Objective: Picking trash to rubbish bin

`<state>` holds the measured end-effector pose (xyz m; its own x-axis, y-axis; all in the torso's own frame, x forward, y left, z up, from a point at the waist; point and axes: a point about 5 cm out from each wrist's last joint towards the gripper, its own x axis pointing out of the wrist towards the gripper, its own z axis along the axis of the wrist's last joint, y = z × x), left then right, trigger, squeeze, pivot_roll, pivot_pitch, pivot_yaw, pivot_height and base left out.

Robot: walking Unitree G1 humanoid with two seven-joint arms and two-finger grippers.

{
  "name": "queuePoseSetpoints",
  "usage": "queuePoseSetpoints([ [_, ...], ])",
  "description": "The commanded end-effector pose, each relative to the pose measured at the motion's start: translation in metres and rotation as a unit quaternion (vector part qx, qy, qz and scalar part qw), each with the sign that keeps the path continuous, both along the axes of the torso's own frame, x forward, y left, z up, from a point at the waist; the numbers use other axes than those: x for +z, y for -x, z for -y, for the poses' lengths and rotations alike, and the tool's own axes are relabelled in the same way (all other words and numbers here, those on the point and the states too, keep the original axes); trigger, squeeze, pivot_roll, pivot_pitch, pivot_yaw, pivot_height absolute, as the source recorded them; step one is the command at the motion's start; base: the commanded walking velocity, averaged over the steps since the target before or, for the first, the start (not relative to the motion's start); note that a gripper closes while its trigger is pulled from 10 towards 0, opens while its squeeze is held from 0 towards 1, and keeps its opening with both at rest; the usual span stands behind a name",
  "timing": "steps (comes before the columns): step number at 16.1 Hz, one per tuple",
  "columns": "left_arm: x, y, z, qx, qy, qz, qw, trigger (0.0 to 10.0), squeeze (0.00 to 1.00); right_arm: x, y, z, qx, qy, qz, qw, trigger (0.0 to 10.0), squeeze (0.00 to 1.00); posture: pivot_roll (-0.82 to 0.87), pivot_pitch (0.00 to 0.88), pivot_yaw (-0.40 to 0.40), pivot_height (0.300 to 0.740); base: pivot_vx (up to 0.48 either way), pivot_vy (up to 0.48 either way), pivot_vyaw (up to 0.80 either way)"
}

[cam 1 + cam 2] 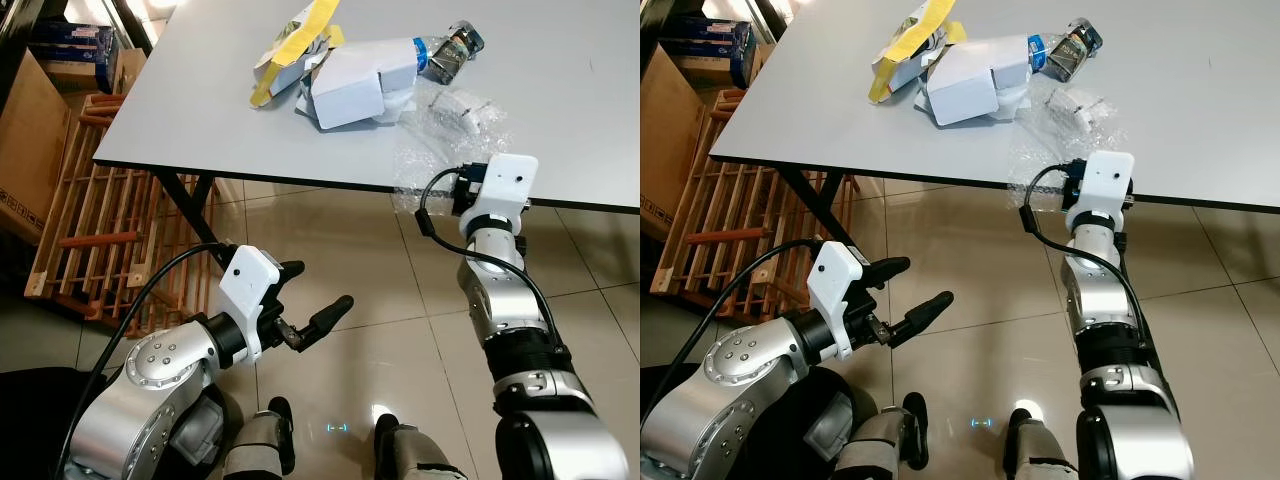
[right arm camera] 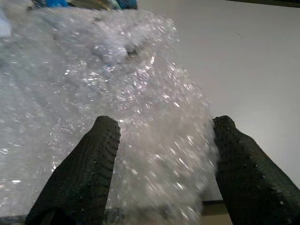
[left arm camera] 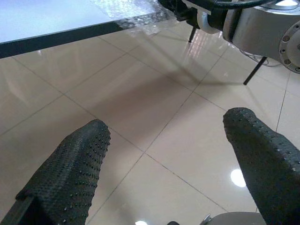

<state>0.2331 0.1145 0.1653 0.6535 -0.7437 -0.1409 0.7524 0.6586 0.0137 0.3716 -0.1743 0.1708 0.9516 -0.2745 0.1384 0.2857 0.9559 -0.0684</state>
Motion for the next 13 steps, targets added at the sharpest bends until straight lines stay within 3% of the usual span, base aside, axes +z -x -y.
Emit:
queuePoseSetpoints([
  [1,-0.005,0.001,-0.001,0.001,-0.008,-0.007,1.000,10.0,0.00,-0.001,0.002,-0.004,0.006,0.000,-0.004,1.000,10.0,0.00,0.21,0.293,0.064,0.740,0.000,0.000,0.00],
  [2,-0.006,0.002,-0.001,0.000,-0.008,-0.008,1.000,10.0,0.00,0.003,0.003,-0.008,0.014,-0.010,0.006,1.000,10.0,1.00,0.21,0.292,0.064,0.740,0.000,0.000,0.00],
  [13,-0.005,0.001,0.001,-0.005,-0.012,-0.003,1.000,10.0,0.00,0.031,-0.001,-0.014,0.029,-0.025,0.043,0.998,10.0,1.00,0.21,0.285,0.068,0.740,0.000,0.000,0.00],
])
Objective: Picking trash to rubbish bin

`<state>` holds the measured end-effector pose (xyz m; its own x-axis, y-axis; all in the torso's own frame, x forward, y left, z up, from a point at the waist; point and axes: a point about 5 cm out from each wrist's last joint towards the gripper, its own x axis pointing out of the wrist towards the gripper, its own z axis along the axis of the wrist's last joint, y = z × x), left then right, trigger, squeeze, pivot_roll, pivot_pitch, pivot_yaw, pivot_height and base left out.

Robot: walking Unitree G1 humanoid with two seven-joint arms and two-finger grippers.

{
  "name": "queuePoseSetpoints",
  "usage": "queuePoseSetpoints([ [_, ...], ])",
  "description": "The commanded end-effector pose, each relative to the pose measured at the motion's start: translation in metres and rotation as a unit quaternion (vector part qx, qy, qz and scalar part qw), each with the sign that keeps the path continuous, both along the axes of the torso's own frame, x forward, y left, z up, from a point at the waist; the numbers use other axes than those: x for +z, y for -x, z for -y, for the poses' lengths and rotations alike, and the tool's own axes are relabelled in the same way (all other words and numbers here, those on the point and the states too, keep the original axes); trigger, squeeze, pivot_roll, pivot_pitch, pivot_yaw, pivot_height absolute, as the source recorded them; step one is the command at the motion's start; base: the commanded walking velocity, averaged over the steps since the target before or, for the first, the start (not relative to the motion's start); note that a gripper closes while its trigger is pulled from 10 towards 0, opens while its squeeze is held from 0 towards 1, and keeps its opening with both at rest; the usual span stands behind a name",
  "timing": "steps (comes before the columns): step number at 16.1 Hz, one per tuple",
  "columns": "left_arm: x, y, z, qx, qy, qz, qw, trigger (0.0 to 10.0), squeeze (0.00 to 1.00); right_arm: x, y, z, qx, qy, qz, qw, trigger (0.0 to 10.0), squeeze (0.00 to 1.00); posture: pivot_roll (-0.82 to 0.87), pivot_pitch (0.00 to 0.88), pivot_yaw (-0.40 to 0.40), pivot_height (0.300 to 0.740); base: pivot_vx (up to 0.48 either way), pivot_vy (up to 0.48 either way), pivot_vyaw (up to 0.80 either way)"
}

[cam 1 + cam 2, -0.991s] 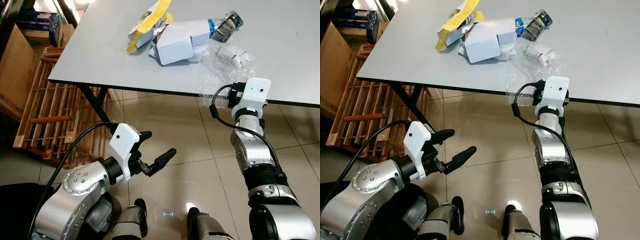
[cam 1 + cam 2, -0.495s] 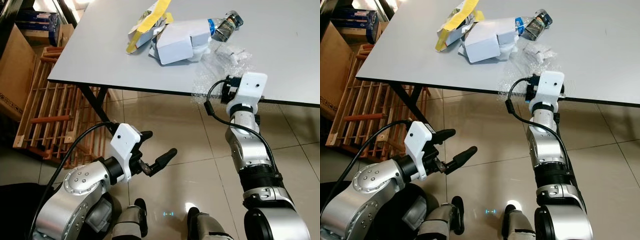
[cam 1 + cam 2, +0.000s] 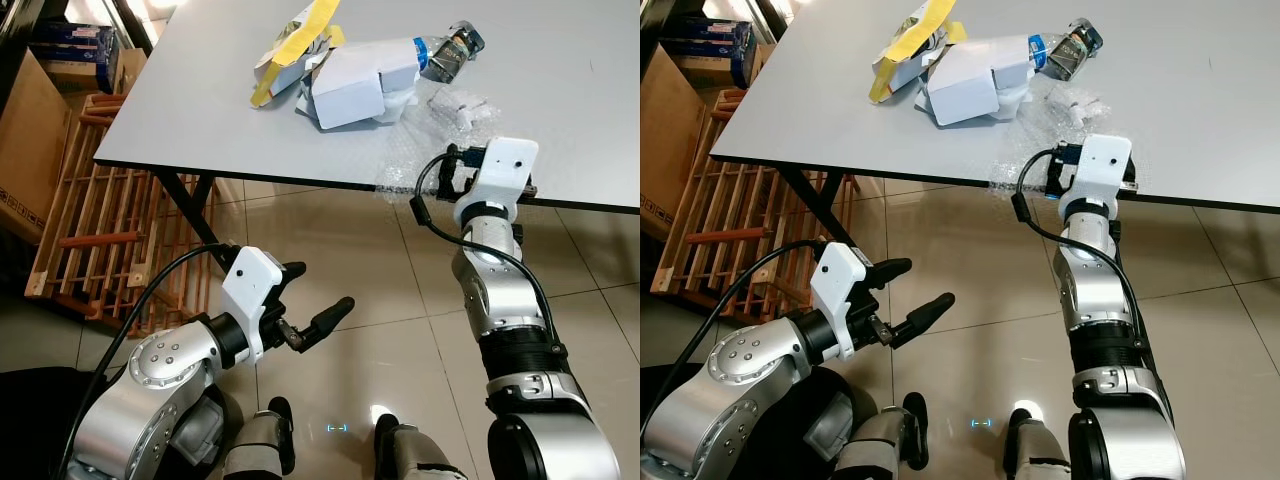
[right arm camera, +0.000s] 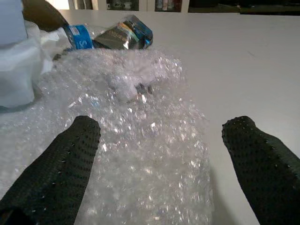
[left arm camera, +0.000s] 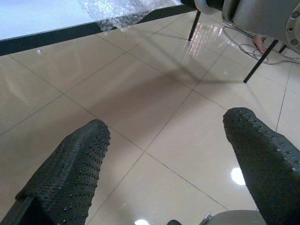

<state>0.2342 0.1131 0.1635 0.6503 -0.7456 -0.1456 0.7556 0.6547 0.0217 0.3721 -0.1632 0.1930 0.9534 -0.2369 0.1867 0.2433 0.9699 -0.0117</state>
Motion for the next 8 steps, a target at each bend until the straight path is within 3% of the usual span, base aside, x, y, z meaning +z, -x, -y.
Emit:
queuePoseSetpoints([
  [1,-0.004,0.002,0.000,-0.002,-0.009,-0.004,1.000,10.0,0.00,0.012,-0.002,-0.005,0.008,-0.004,0.016,1.000,10.0,1.00,0.21,0.283,0.068,0.740,0.000,0.000,0.00],
  [8,-0.005,0.003,0.001,-0.005,-0.007,-0.004,1.000,10.0,0.00,0.027,-0.008,-0.008,0.018,-0.002,0.035,0.999,10.0,1.00,0.21,0.277,0.068,0.740,0.000,0.000,0.00],
])
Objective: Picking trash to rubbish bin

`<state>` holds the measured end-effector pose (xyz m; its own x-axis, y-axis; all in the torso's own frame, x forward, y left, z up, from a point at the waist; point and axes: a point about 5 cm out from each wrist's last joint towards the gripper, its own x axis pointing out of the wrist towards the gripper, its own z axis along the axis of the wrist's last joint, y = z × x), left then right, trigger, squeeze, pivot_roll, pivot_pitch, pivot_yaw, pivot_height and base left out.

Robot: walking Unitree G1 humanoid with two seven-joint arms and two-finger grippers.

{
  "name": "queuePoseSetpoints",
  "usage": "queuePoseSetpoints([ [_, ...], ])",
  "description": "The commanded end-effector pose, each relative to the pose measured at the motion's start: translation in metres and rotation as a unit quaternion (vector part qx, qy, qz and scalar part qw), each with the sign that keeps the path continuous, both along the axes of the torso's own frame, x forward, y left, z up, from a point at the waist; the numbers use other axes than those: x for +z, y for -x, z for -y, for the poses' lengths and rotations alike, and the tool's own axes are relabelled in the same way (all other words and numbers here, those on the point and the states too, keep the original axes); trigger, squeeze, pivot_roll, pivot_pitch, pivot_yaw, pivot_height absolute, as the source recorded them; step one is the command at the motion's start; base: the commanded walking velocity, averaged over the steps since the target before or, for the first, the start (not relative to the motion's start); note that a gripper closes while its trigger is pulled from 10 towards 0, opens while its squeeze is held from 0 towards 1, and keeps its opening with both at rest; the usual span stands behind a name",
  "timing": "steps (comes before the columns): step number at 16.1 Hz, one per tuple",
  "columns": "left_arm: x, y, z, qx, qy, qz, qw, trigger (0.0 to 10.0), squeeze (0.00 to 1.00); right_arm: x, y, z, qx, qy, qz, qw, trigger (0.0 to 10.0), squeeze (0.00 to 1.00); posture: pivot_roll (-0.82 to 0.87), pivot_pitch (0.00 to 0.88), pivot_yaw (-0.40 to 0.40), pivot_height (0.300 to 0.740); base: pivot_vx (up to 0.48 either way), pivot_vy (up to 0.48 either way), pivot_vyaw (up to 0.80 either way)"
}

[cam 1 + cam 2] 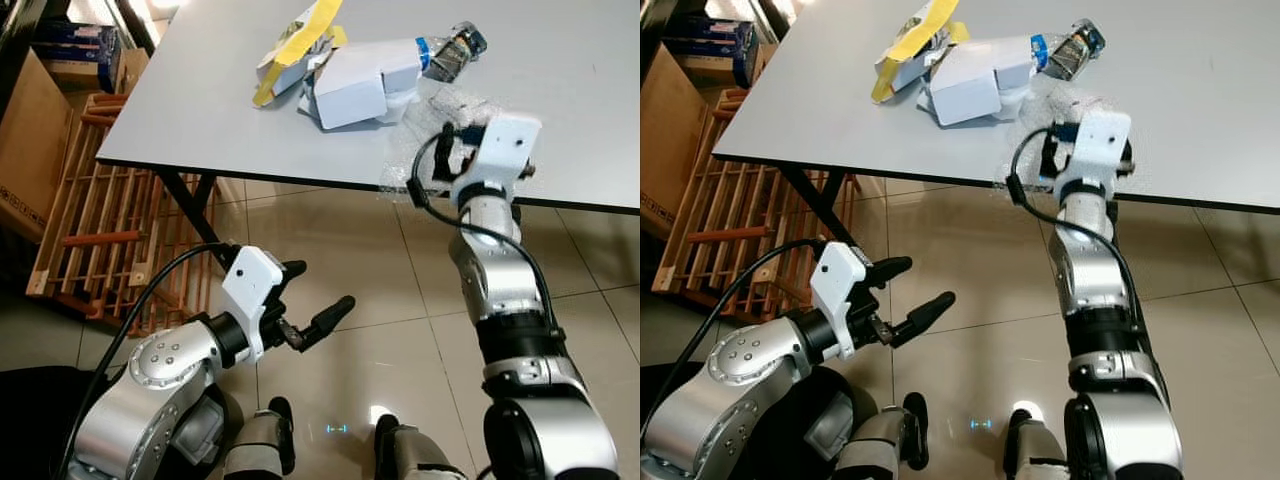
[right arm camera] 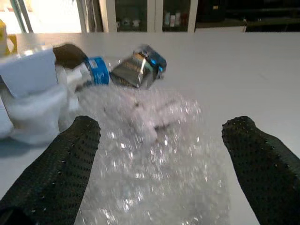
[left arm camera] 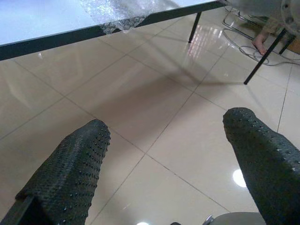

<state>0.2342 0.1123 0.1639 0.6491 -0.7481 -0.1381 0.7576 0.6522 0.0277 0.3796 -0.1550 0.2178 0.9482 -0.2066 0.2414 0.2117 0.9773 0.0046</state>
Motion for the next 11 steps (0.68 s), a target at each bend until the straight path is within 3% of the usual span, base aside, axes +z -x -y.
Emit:
queuePoseSetpoints([
  [1,-0.006,0.003,0.000,-0.003,-0.008,-0.009,1.000,10.0,0.00,0.003,-0.002,0.001,0.001,0.000,0.008,1.000,10.0,1.00,0.21,0.277,0.068,0.740,0.000,0.000,0.00],
  [11,-0.009,0.019,-0.003,0.001,-0.011,-0.026,1.000,10.0,0.00,0.001,-0.023,0.014,0.015,0.026,-0.025,0.999,10.0,1.00,0.24,0.342,0.064,0.740,0.000,0.000,0.00],
])
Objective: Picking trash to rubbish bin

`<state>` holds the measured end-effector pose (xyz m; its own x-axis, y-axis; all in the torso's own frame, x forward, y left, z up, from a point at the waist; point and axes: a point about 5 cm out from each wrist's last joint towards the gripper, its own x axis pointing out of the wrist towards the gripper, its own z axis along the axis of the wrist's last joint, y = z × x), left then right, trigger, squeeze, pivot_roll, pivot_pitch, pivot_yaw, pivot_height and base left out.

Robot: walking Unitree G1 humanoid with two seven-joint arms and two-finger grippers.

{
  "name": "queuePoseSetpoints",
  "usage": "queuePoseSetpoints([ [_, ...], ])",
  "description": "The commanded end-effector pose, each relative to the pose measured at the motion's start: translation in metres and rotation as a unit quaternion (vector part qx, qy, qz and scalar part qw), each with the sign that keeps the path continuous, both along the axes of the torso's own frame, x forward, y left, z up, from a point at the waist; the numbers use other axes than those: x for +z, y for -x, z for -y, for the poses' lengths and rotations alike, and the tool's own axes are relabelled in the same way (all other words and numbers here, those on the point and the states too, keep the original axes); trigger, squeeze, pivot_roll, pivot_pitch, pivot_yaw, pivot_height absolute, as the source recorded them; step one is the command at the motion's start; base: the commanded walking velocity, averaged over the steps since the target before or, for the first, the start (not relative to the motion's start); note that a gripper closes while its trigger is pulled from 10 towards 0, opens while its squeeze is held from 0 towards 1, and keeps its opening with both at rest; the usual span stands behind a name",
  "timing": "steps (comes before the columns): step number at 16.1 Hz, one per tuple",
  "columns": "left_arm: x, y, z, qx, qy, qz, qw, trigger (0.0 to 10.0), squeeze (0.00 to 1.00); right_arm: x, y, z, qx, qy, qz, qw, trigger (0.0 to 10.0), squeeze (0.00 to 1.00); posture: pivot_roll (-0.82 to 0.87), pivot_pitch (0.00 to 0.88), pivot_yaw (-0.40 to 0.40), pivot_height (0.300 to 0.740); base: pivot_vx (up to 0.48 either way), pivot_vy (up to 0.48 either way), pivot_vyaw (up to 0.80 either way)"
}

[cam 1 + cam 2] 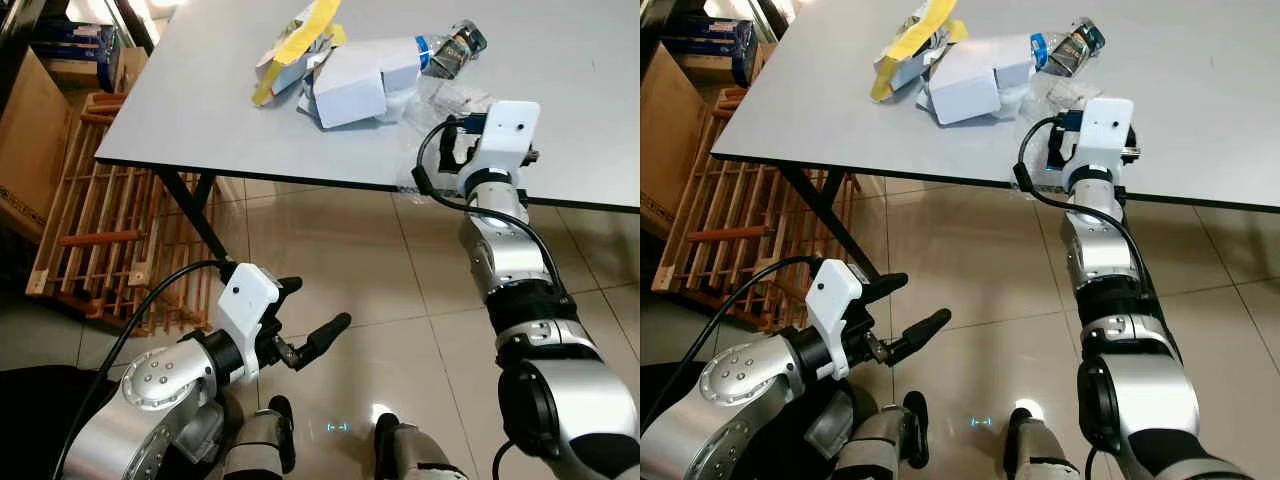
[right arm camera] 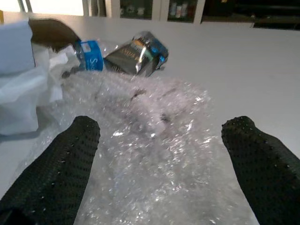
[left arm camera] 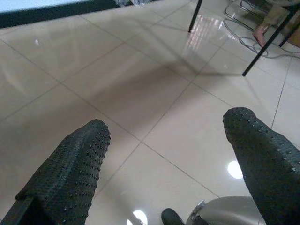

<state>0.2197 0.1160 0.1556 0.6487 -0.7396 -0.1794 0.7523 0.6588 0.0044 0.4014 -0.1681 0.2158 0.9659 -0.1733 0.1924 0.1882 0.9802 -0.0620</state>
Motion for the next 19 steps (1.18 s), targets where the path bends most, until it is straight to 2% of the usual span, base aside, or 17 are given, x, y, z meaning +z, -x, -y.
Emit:
queuePoseSetpoints([
  [1,-0.001,0.005,0.000,-0.003,-0.004,-0.005,1.000,10.0,0.00,0.001,-0.003,0.002,0.007,-0.011,-0.005,1.000,10.0,1.00,0.24,0.345,0.065,0.740,0.000,0.000,0.00],
  [2,-0.001,0.006,-0.001,-0.001,-0.005,-0.005,1.000,10.0,0.00,-0.003,-0.005,0.004,0.008,-0.027,-0.017,0.999,10.0,0.29,0.25,0.348,0.063,0.740,0.000,0.000,0.00],
  [3,0.000,0.006,-0.001,0.000,-0.005,-0.005,1.000,10.0,0.00,-0.005,-0.005,0.005,0.009,-0.041,-0.025,0.999,10.0,0.07,0.25,0.351,0.063,0.740,0.000,0.000,0.00],
  [4,0.000,0.008,-0.002,0.003,-0.007,-0.006,1.000,10.0,0.00,-0.016,-0.006,0.008,0.011,-0.074,-0.051,0.996,10.0,0.00,0.26,0.353,0.064,0.740,0.000,0.000,0.00],
  [7,-0.001,0.011,-0.004,0.005,-0.010,-0.010,1.000,10.0,0.00,-0.038,-0.003,0.009,0.023,-0.119,-0.090,0.989,10.0,0.00,0.27,0.355,0.069,0.740,0.000,0.000,0.00],
  [9,-0.001,0.011,-0.005,0.005,-0.012,-0.011,1.000,10.0,0.00,-0.044,-0.002,0.010,0.023,-0.130,-0.101,0.986,10.0,0.00,0.28,0.351,0.071,0.740,0.000,0.000,0.00],
  [10,-0.001,0.011,-0.006,0.006,-0.014,-0.012,1.000,10.0,0.00,-0.048,-0.001,0.010,0.025,-0.136,-0.105,0.985,0.4,0.00,0.28,0.349,0.073,0.740,0.000,0.000,0.00],
  [11,-0.001,0.011,-0.006,0.006,-0.014,-0.012,1.000,10.0,0.00,-0.049,-0.001,0.010,0.025,-0.137,-0.105,0.985,0.0,0.00,0.28,0.348,0.073,0.740,0.000,0.000,0.00],
  [14,0.001,0.009,-0.006,0.002,-0.012,-0.006,1.000,10.0,0.00,-0.052,0.000,0.010,0.026,-0.137,-0.107,0.984,0.0,0.00,0.27,0.337,0.073,0.740,0.000,0.000,0.00],
  [19,0.008,0.007,-0.003,-0.012,-0.004,0.007,1.000,10.0,0.00,-0.055,0.002,0.020,0.014,-0.132,-0.106,0.985,0.0,0.00,0.27,0.322,0.075,0.740,0.000,0.000,0.00],
])
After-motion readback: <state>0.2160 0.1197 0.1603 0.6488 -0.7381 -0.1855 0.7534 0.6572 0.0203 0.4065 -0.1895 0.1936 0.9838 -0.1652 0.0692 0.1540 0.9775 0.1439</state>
